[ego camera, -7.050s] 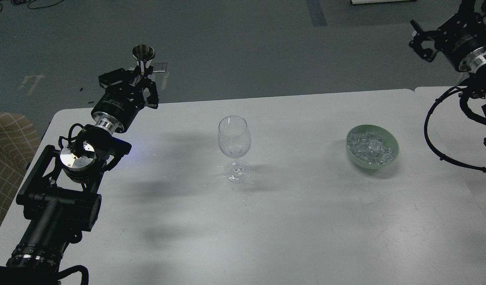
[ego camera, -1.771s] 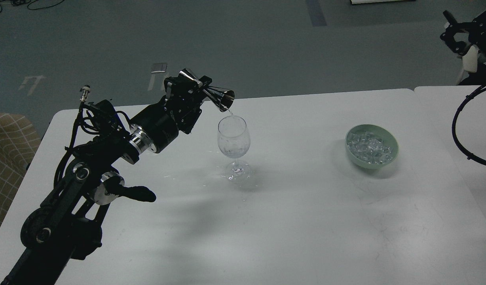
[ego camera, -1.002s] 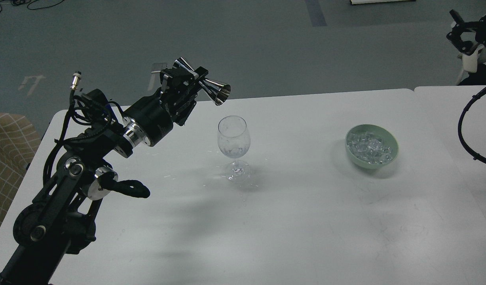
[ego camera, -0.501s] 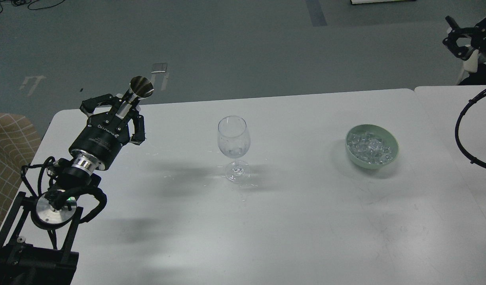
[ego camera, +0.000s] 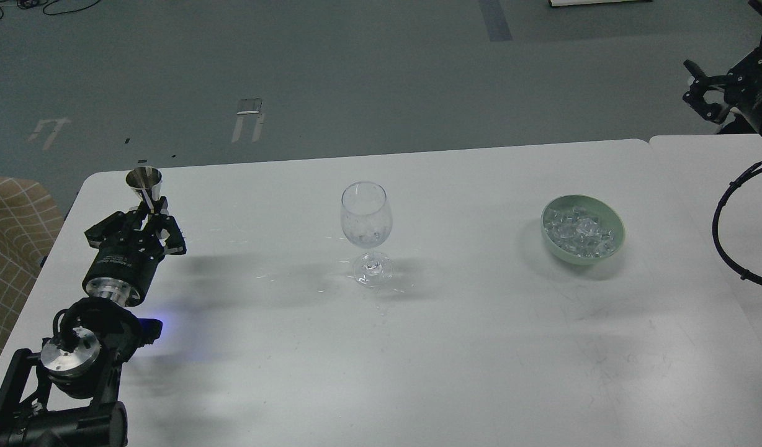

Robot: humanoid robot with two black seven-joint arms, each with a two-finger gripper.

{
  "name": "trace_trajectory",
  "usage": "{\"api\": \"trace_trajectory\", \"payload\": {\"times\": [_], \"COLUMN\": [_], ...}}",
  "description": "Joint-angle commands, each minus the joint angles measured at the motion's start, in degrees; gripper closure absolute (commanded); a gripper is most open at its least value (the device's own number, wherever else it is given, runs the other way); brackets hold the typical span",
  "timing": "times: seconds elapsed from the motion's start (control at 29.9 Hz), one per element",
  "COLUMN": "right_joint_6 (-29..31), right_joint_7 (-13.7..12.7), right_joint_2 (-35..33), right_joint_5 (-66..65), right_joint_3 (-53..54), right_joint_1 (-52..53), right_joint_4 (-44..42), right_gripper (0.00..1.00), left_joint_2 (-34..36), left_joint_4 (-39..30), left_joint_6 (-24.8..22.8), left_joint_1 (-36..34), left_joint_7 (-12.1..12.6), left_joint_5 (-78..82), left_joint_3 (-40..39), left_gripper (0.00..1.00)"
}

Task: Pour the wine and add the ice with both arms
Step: 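Lower the jigger onto the table and open the left gripper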

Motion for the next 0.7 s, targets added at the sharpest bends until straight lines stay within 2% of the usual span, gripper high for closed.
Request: {"api": "trace_trajectory", "payload": {"times": [0.0, 0.17, 0.3, 0.4, 0.67], "right_joint_6": [-0.05, -0.05, -0.05, -0.05, -0.22], "right_joint_7": [0.01, 0.01, 0.01, -0.08, 0.01], "right_joint_2": [-0.12, -0.39, -0.30, -0.30, -0.21], "right_joint_5": [-0.03, -0.12, -0.03, -0.03, -0.12], "right_joint_3": [-0.04, -0.04, -0.04, -0.13, -0.04], "right_joint_1": [-0.15, -0.24, -0.15, -0.24, -0.24], "right_joint_4": [-0.03, -0.03, 0.05, 0.05, 0.05], "right_gripper": [0.00, 0.00, 0.00, 0.00, 0.00], "left_joint_2": [-2.24, -4.09, -4.26, -4.00, -3.65], "left_joint_4": [5.71, 12.56, 13.72, 13.98, 16.44], "left_joint_6": [-0.80, -4.22, -6.16, -6.51, -6.51], "left_joint_1": [-2.73, -6.25, -6.87, -7.22, -9.07], "left_joint_7": [-0.13, -1.88, -1.98, -1.97, -1.80], "left_joint_5": [-0.05, 0.12, 0.03, 0.03, 0.12], "left_joint_3": [0.04, 0.57, 0.57, 0.66, 0.84], "left_gripper": [1.00, 1.00, 1.00, 0.94, 0.87]}}
